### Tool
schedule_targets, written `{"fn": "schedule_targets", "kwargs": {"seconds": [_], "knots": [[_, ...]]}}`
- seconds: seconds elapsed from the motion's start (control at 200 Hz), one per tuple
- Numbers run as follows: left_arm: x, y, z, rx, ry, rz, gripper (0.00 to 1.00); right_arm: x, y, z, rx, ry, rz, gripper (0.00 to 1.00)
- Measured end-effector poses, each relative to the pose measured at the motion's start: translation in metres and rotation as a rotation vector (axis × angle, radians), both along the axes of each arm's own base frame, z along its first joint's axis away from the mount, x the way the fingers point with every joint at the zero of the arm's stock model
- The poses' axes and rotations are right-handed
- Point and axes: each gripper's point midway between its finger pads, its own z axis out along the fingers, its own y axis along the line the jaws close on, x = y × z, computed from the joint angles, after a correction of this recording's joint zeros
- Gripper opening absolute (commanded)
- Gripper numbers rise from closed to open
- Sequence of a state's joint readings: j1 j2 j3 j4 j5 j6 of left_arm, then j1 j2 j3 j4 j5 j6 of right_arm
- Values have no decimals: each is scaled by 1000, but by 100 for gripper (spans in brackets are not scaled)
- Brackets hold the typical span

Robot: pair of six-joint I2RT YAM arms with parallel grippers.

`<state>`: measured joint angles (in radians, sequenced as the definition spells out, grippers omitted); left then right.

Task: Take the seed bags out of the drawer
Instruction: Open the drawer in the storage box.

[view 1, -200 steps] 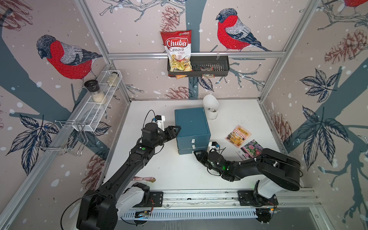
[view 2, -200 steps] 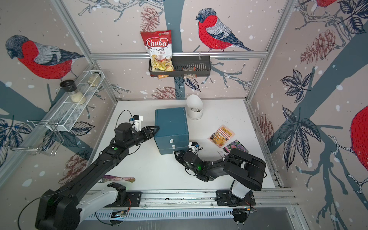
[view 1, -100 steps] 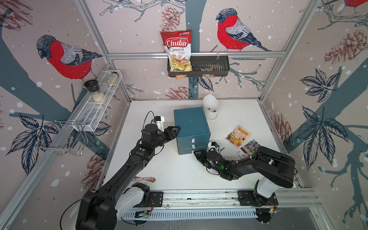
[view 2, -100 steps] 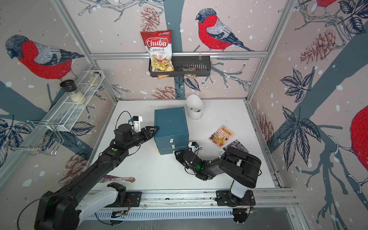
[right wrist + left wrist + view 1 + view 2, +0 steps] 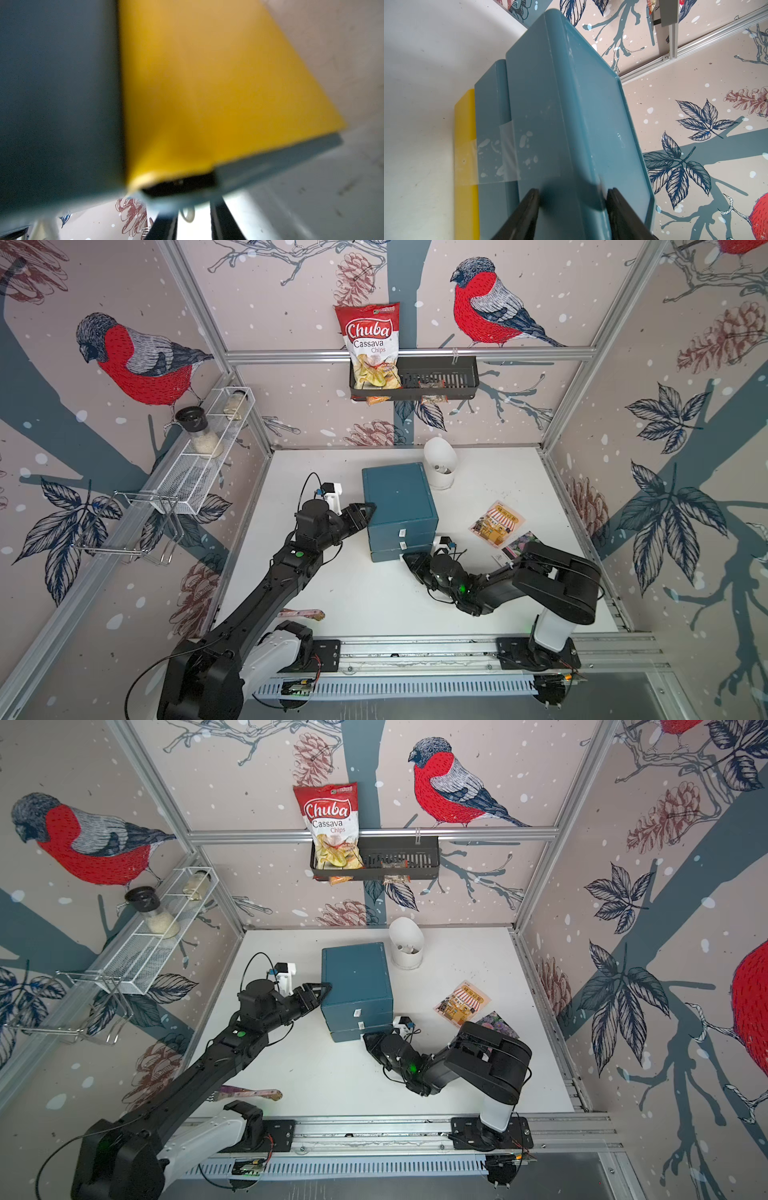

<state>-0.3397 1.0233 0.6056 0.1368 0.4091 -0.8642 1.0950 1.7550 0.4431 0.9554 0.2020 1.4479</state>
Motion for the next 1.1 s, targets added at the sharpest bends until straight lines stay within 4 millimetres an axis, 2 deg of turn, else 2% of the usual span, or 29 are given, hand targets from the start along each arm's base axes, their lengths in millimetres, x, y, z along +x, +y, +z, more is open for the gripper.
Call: {"fn": "schedule_targets", "kwargs": {"seconds": [0.355,1.096], "knots": [[1,2,-1,5,-2,16,54,-4,5,8,30,-18,14,33],[7,6,-2,15,-8,51,53,5,16,7,46,-8,-2,30]]}}
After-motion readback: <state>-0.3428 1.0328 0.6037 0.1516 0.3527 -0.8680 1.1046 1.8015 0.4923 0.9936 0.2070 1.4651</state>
